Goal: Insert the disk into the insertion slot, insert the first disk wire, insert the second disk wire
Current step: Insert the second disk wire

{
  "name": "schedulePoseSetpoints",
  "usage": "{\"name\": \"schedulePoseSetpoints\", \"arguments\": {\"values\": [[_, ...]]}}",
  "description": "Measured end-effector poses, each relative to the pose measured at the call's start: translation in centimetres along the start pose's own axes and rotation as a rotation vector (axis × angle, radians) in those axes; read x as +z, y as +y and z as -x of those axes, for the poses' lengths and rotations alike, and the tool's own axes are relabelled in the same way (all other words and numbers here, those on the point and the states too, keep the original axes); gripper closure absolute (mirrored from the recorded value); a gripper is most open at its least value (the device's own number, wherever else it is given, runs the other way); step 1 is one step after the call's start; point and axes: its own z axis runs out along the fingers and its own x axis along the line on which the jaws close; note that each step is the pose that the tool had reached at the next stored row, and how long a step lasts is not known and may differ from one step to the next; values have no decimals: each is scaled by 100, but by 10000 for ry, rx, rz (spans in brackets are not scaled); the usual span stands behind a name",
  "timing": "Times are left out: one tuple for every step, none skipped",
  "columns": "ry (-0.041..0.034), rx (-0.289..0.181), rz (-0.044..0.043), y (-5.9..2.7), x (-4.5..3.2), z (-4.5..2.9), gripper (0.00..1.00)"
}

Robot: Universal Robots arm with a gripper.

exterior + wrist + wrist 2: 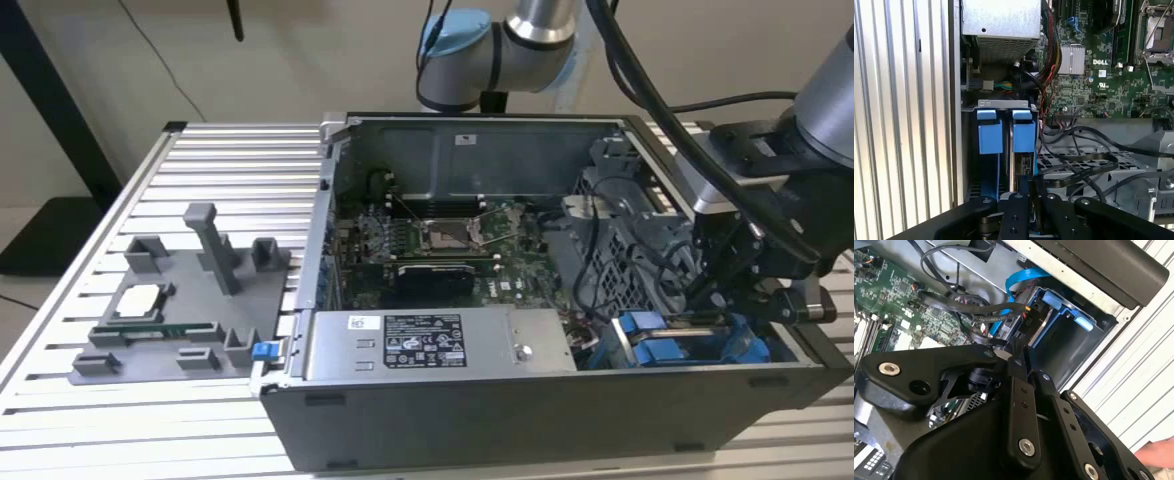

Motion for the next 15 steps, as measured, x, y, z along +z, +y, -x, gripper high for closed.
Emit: {"name": "schedulePoseSetpoints", "arguments": {"values": [[0,-3,-17,-1,5,0,100],[-1,-4,-21,-1,7,-1,100],[0,-4,-22,-1,7,-1,100],[1,-3,-22,0,7,-1,100],[1,-3,-22,0,7,-1,100],[0,-3,-22,0,8,-1,100],[-1,-3,-23,0,9,-1,100],[-1,1,-23,0,9,-1,100],[0,24,-27,0,11,-1,100],[2,77,-35,0,14,-1,100],[10,156,-47,1,16,-1,100],[18,242,-60,1,19,0,100],[22,323,-72,1,22,2,100],[27,364,-78,1,23,5,100],[27,370,-78,1,25,10,100]]}}
